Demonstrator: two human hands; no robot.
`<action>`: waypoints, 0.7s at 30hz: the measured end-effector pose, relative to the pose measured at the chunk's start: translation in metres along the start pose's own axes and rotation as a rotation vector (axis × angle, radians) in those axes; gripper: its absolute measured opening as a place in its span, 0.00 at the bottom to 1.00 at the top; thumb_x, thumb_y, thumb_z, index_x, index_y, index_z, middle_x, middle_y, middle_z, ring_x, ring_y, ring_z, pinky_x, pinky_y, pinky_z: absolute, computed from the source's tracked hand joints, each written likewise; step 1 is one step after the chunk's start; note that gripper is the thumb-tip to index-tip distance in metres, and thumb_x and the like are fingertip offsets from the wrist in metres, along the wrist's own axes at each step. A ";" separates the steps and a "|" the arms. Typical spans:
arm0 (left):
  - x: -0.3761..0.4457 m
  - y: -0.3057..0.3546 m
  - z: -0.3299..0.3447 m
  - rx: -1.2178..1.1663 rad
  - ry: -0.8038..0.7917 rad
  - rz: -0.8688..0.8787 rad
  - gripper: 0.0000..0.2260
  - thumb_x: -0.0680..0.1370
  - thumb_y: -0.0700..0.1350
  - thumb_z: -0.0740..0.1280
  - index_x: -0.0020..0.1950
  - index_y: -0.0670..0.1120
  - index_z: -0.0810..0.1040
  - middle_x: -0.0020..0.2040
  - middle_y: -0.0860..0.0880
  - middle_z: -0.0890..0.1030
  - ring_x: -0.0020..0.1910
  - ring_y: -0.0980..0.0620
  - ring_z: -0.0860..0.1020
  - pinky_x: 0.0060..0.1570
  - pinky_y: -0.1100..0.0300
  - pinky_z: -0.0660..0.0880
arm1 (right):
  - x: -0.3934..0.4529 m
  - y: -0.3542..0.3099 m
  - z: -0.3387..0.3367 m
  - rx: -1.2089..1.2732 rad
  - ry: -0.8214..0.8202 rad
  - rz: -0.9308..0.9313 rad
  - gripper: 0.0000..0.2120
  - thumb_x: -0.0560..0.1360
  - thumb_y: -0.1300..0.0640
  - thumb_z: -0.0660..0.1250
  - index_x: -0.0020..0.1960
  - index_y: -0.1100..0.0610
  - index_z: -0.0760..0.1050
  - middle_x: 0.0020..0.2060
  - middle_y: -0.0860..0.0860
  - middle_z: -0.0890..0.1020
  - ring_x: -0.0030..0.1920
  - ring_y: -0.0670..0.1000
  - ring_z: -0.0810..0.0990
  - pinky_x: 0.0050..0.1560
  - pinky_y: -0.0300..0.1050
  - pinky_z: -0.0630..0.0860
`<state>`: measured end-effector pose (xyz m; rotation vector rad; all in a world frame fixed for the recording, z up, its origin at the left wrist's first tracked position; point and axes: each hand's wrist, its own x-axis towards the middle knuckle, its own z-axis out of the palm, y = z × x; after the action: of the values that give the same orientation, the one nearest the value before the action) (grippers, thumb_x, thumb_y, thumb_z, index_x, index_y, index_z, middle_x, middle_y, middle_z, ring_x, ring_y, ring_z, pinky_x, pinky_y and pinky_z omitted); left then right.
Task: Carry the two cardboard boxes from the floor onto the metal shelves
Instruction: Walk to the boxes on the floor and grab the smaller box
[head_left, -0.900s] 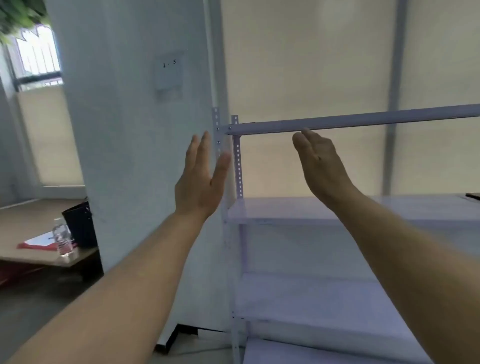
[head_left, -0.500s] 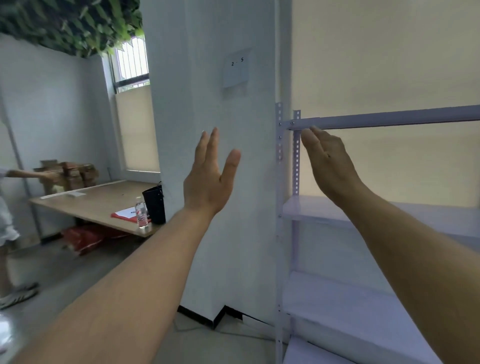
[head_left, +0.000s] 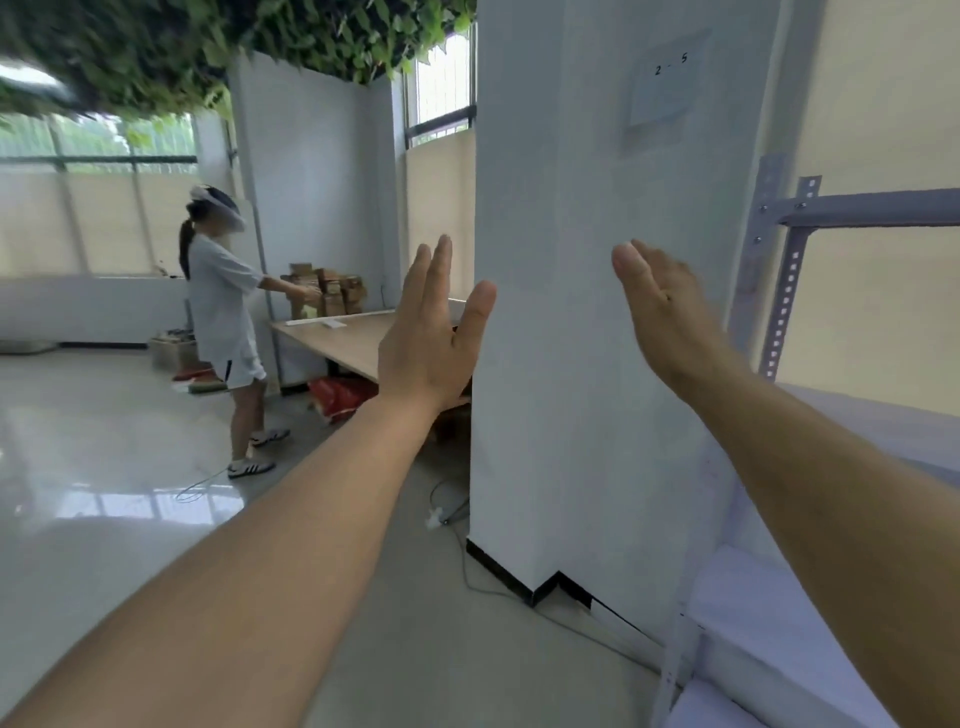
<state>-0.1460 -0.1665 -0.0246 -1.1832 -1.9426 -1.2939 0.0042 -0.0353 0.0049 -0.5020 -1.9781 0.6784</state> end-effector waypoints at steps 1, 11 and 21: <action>-0.002 -0.008 -0.009 0.018 0.009 -0.020 0.29 0.79 0.60 0.50 0.77 0.52 0.49 0.80 0.50 0.50 0.78 0.53 0.49 0.62 0.60 0.53 | 0.001 -0.005 0.011 0.020 -0.024 -0.003 0.33 0.78 0.38 0.51 0.73 0.59 0.67 0.72 0.55 0.69 0.73 0.53 0.66 0.72 0.47 0.59; -0.037 -0.106 -0.085 0.162 0.128 -0.227 0.32 0.76 0.64 0.50 0.77 0.52 0.51 0.79 0.48 0.55 0.77 0.51 0.55 0.71 0.45 0.61 | -0.010 -0.047 0.145 0.219 -0.287 -0.051 0.34 0.75 0.35 0.52 0.74 0.53 0.65 0.73 0.53 0.68 0.73 0.53 0.67 0.71 0.51 0.62; -0.055 -0.213 -0.144 0.271 0.195 -0.405 0.33 0.75 0.65 0.50 0.77 0.52 0.52 0.78 0.49 0.56 0.74 0.49 0.62 0.67 0.43 0.66 | -0.022 -0.084 0.283 0.301 -0.454 -0.068 0.29 0.79 0.41 0.54 0.76 0.53 0.62 0.76 0.52 0.64 0.75 0.52 0.62 0.70 0.50 0.59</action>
<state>-0.3123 -0.3527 -0.1066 -0.5297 -2.1926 -1.2297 -0.2411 -0.1839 -0.0668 -0.0996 -2.2417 1.0992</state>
